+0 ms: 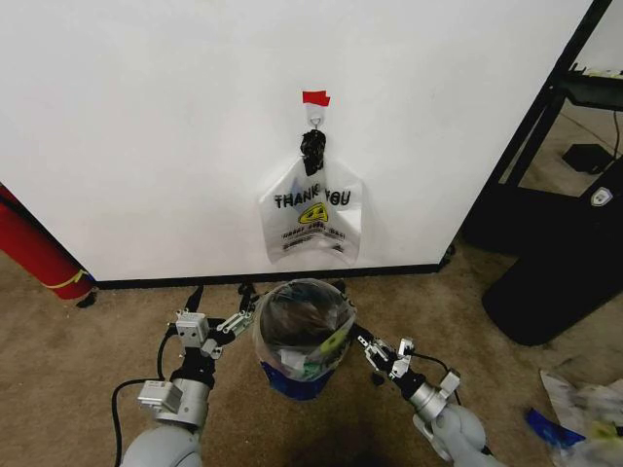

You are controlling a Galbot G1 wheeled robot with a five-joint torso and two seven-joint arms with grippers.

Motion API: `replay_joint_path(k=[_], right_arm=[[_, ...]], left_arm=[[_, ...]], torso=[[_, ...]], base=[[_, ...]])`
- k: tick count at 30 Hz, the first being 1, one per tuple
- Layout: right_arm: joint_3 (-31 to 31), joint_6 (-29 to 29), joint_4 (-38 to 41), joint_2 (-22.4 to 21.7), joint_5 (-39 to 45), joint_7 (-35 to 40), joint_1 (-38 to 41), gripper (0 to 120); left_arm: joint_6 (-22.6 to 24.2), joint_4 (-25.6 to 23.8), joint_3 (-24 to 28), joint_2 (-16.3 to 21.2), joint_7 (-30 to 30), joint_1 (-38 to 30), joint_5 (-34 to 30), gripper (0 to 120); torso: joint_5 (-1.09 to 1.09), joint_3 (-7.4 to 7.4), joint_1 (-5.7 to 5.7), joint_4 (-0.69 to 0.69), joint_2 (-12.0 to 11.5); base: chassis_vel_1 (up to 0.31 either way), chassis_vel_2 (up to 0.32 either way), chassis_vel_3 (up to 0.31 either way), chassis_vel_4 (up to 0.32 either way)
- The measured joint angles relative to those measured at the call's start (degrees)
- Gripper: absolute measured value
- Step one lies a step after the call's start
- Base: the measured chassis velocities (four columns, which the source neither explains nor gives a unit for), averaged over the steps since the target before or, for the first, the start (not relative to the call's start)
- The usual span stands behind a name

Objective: Pick up the garbage bag from the wall and place it over the trash bin.

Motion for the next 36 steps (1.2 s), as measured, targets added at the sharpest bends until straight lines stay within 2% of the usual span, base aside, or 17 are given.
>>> replay_joint_path(k=[3, 4, 19, 36], right_arm=[[-0.17, -0.19, -0.27, 0.23, -0.04, 0.13, -0.03, 0], [-0.16, -0.18, -0.17, 0.25, 0.05, 0.13, 0.02, 0], [0.27, 0.04, -1.47, 0.78, -1.18, 0.59, 0.15, 0], [0.73, 1.56, -4.3, 0.69, -13.19, 3.62, 0.47, 0]], left_arm=[[0.0, 0.04, 0.03, -0.02, -0.03, -0.03, -0.01, 100], [-0.02, 0.02, 0.02, -0.03, -0.02, -0.03, 0.0, 100], [-0.34, 0.76, -0.04, -0.08, 0.02, -0.06, -0.25, 100], [-0.23, 0.86, 0.11, -0.05, 0.07, -0.04, -0.45, 100]], torso=[[0.05, 0.03, 0.01, -0.01, -0.02], [0.02, 0.02, 0.0, 0.03, -0.01], [0.02, 0.01, 0.01, 0.01, -0.02], [0.02, 0.01, 0.01, 0.01, -0.02]], base=[[0.0, 0.0, 0.0, 0.0], [0.0, 0.0, 0.0, 0.0], [0.0, 0.0, 0.0, 0.0], [0.0, 0.0, 0.0, 0.0]])
